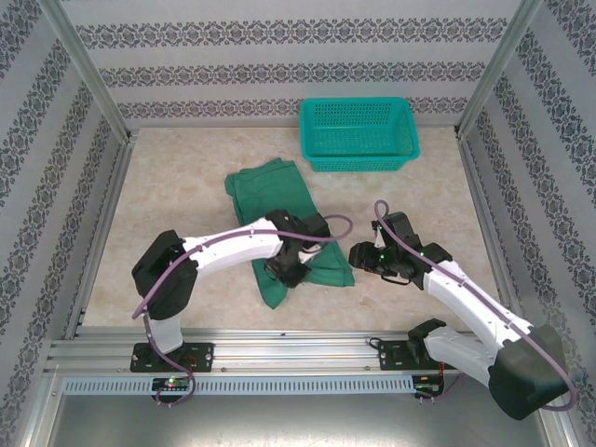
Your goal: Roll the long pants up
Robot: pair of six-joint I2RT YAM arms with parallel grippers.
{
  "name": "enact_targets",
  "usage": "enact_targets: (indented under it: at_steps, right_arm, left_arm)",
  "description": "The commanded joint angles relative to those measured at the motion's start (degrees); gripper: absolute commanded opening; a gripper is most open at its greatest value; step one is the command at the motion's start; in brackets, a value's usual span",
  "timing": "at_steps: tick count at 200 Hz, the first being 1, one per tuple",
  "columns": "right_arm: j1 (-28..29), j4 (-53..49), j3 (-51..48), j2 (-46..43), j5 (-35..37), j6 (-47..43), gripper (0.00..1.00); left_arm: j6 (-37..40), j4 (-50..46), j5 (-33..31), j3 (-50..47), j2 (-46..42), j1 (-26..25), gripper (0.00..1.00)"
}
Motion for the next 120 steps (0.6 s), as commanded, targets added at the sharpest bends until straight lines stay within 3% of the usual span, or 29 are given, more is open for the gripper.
enact_targets:
  at_steps: [1,10,16,51,89,120]
  right_arm:
    - [-0.6,-1.5,2.4,-3.4,1.8,-0.9,0.3]
    - [-0.5,-1.4,2.8,-4.8,1.4,-1.1,0.08]
    - [-0.5,-1.3,3.0,-5.6,0.5,-1.5,0.0]
    - [-0.4,-0.6,5.4,-6.6,-11.9,-4.4,0.0]
    - [0.7,5.4,3.3,-7.3,-31.7,-2.9,0.0]
    - [9.1,1.7,4.4,-7.5,-29.3,-5.0,0.0]
  left_arm:
    - [2.2,-1.4,6.0,0.1,1.5,3.5,0.12]
    - [2.6,-1.4,6.6,0.7,2.5,4.4,0.12]
    - [2.9,-1.7,6.6,1.4,3.2,4.9,0.12]
    - [4.6,-2.9,8.4,5.5,7.3,6.4,0.13]
    - [5.3,-3.6,10.6,8.9,8.2,6.5,0.14]
    - [5.2,-2.8,11.3,9.1,8.1,7.5,0.15]
